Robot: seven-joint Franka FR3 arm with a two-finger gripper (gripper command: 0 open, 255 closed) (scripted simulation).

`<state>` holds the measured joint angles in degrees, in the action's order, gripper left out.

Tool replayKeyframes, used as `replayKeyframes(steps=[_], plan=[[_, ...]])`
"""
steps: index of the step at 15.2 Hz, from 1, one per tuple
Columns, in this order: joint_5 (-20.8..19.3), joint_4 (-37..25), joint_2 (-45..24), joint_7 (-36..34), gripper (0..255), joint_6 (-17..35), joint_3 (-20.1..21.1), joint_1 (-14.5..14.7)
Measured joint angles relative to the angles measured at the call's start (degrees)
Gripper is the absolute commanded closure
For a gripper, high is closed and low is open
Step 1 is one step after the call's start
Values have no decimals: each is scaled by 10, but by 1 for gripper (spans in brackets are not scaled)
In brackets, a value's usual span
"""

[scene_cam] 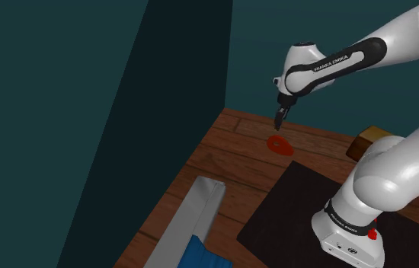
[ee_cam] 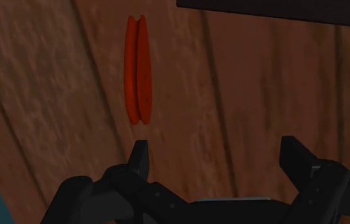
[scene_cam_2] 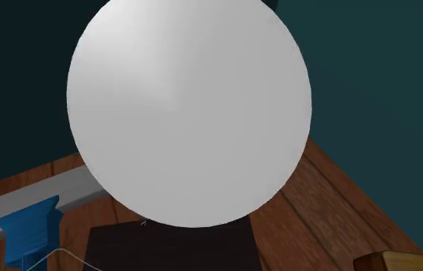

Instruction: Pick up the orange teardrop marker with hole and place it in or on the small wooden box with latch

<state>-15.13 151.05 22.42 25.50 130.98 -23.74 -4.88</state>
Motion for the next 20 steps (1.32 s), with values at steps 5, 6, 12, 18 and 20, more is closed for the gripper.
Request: replayKeyframes(steps=[5,6,12,18,20], plan=[[44,-21,-123,73,0,96,-55,12],[60,-29,-147,91,0,110,-63,16],[189,-74,-287,221,0,182,-79,9],[259,-81,-351,273,0,229,-52,-10],[269,-81,-359,281,0,236,-47,-15]])
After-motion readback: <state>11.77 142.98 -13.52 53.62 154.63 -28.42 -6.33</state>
